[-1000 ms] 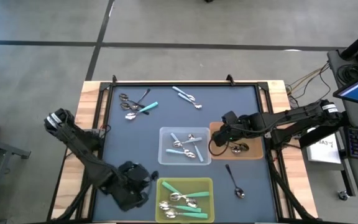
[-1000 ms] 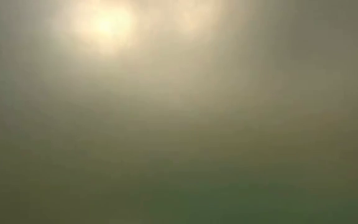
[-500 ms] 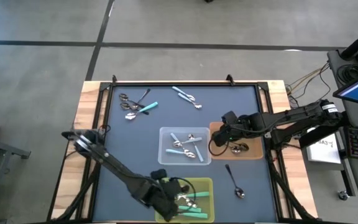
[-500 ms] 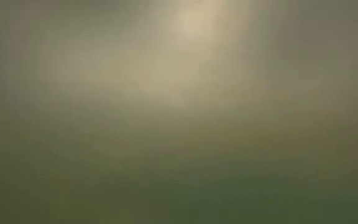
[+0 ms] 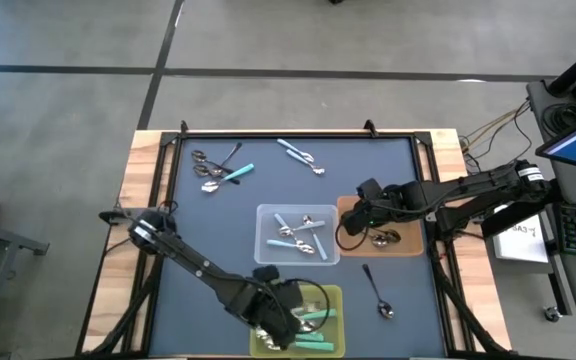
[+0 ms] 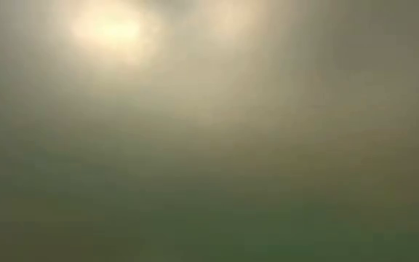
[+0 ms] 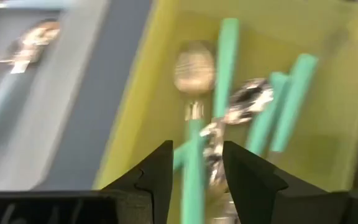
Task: Sort silverware by color (type)
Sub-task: Put the black spoon into the orange bin
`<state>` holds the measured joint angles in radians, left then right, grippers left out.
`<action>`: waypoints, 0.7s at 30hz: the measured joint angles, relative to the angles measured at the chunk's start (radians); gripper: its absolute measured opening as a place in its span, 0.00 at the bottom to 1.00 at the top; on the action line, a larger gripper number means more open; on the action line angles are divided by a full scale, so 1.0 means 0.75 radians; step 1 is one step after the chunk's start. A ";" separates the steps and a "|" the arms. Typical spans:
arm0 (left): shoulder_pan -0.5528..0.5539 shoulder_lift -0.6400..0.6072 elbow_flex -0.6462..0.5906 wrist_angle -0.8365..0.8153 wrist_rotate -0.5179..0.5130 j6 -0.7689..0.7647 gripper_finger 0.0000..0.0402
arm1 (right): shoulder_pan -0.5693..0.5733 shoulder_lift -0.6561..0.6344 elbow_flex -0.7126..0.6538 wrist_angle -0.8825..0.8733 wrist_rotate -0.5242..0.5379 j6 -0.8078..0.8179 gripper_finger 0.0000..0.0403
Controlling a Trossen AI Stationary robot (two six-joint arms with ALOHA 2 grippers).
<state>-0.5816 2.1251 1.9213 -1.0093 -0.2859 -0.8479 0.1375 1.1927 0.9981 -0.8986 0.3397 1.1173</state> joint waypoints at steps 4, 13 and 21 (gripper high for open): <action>0.006 -0.047 -0.002 -0.129 -0.093 -0.011 0.30 | 0.000 0.000 0.000 0.000 0.000 -0.001 0.24; 0.144 -0.242 -0.233 -0.239 -0.094 0.058 0.29 | 0.000 0.000 0.000 0.000 0.000 -0.001 0.24; 0.484 -0.667 -0.889 0.243 0.125 0.309 0.29 | -0.001 0.000 0.000 0.001 0.000 -0.002 0.24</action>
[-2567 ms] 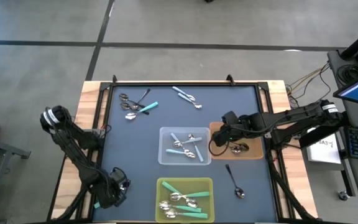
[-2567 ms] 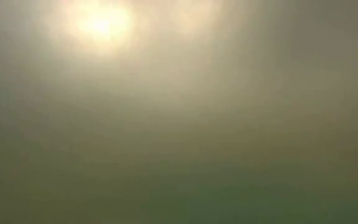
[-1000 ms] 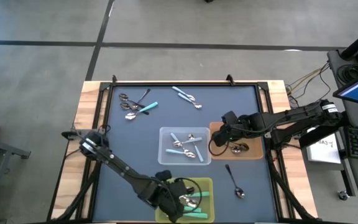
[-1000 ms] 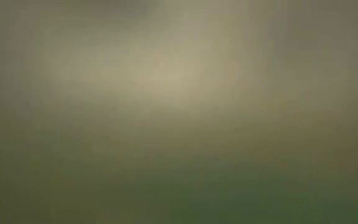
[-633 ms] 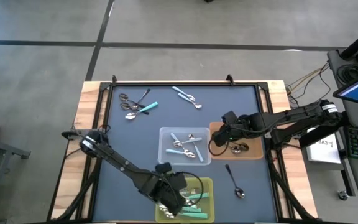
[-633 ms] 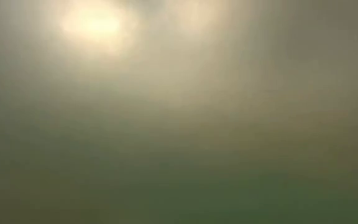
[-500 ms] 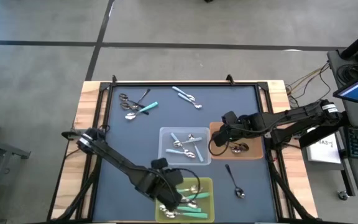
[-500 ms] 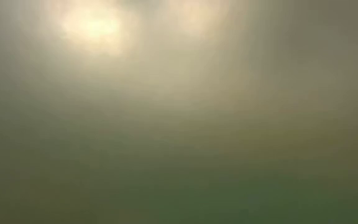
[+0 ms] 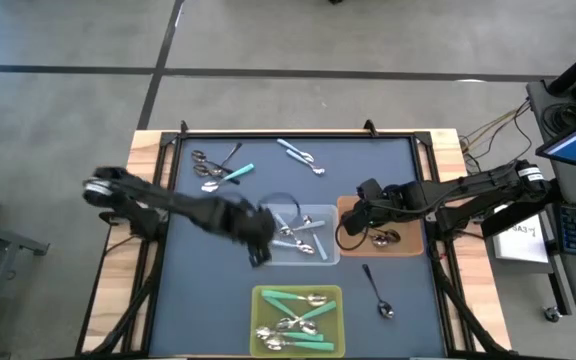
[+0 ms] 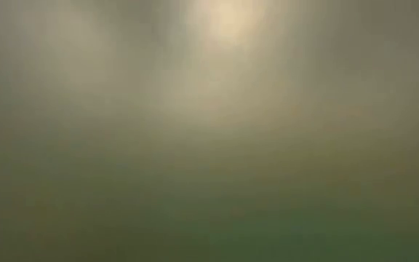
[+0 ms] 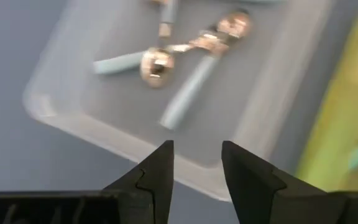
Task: Sort silverware by color (type)
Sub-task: Put the black spoon into the orange bin
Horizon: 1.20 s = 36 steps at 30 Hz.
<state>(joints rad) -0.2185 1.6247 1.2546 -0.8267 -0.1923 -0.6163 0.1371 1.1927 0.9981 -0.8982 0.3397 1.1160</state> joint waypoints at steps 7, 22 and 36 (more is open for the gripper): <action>0.347 -0.281 -0.337 0.092 0.016 0.115 0.29 | 0.001 0.000 0.000 0.000 0.000 0.002 0.24; 0.864 -0.282 -0.534 0.260 0.134 0.538 0.39 | 0.001 0.000 0.000 0.009 0.000 0.001 0.24; 1.206 -0.127 -0.532 0.290 0.116 0.677 0.38 | 0.000 0.000 0.000 0.020 0.000 0.001 0.24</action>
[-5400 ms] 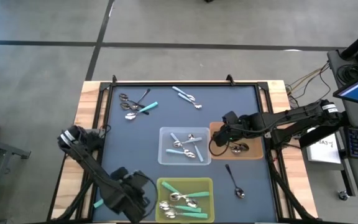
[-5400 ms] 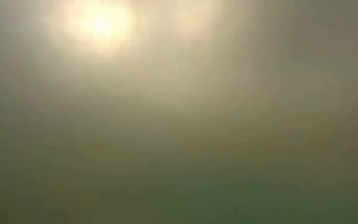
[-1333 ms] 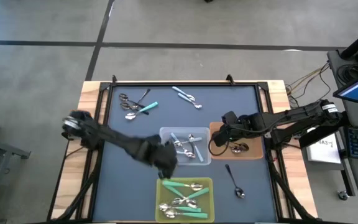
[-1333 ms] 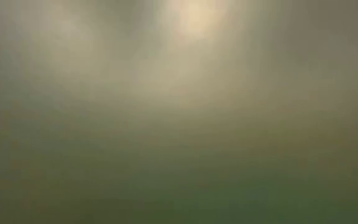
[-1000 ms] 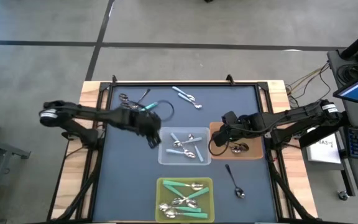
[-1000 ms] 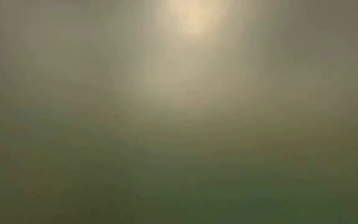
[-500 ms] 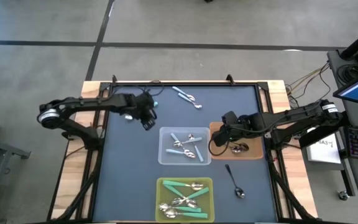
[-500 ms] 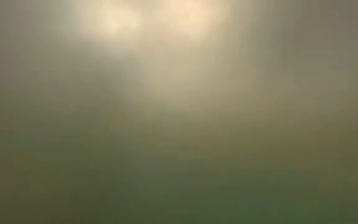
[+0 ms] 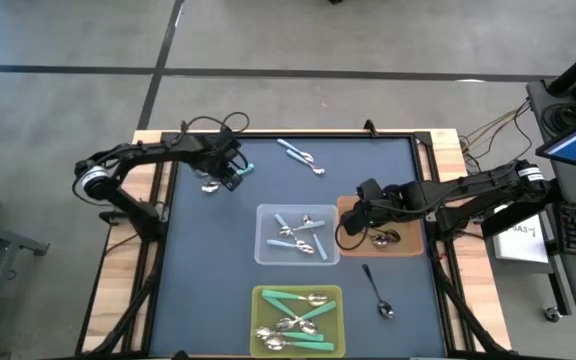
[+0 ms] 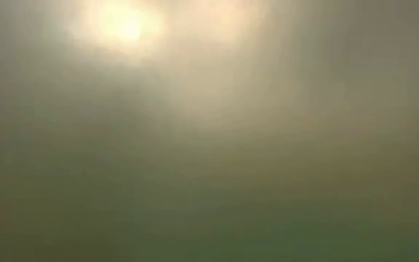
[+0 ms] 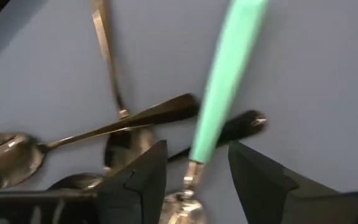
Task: Sort silverware by color (type)
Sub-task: Put the black spoon into the orange bin
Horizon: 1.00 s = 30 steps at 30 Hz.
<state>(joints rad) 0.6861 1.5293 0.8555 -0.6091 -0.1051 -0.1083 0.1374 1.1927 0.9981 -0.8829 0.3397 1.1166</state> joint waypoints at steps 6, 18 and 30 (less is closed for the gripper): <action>0.070 0.084 0.001 0.002 0.018 -0.004 0.33 | 0.000 0.000 0.000 0.003 0.000 0.002 0.24; 0.074 0.124 0.050 -0.012 -0.044 -0.001 0.30 | 0.000 0.000 0.000 0.009 0.000 0.000 0.24; 0.106 0.139 0.170 0.014 -0.173 0.070 0.30 | 0.000 0.000 0.001 0.017 0.000 -0.001 0.24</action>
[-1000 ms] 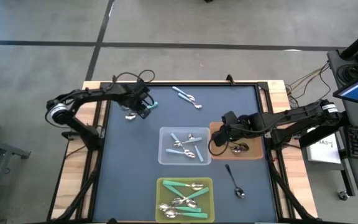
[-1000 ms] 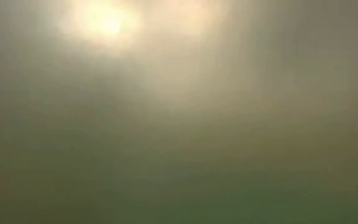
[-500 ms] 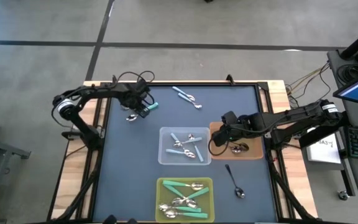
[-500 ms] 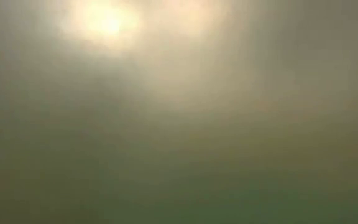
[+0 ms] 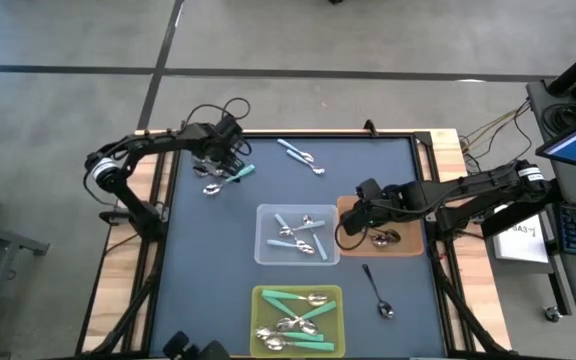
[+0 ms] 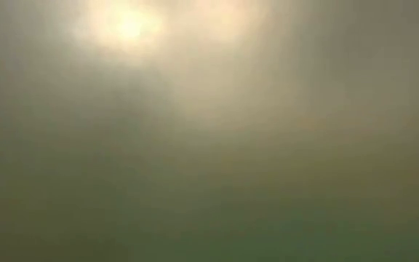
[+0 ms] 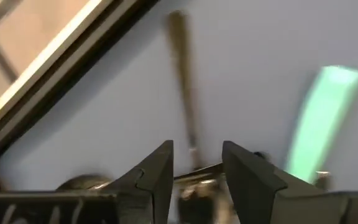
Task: Sort silverware by color (type)
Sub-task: Put the black spoon into the orange bin
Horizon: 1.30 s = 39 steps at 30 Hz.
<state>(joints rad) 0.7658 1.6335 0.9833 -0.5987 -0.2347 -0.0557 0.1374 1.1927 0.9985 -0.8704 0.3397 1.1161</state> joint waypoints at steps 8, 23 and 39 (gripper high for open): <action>0.080 0.050 0.001 -0.142 -0.063 -0.085 0.30 | 0.000 0.000 0.000 0.015 0.000 0.002 0.24; 0.094 0.063 0.000 -0.171 -0.063 0.147 0.30 | 0.000 0.000 0.000 -0.019 0.001 0.048 0.24; 0.095 0.287 0.075 -0.227 -0.179 0.439 0.30 | 0.000 0.000 0.000 -0.020 0.001 0.034 0.24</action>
<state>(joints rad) 0.8371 1.8490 1.0391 -0.7687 -0.3693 0.2732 0.1371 1.1927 0.9985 -0.8852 0.3404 1.1415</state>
